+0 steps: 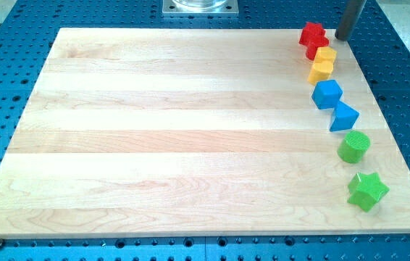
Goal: Move the green star to the left of the blue cube
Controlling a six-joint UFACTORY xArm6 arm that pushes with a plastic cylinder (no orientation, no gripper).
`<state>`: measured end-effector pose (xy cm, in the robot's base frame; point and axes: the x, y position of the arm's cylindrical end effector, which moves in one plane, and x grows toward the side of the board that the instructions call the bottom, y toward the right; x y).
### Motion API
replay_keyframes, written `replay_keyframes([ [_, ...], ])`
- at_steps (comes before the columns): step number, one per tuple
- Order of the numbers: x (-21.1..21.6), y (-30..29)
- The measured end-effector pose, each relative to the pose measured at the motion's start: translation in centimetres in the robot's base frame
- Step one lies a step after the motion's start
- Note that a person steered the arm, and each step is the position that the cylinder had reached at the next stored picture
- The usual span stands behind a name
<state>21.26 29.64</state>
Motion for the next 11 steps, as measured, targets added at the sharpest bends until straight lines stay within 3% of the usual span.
replay_keyframes([
  [1,0.2,0.5],
  [2,6.8,4.3],
  [3,17.2,3.7],
  [4,28.4,-1.5],
  [5,35.6,-6.1],
  [6,37.1,-8.6],
  [8,40.3,-1.9],
  [10,40.4,-16.0],
  [11,40.4,-17.5],
])
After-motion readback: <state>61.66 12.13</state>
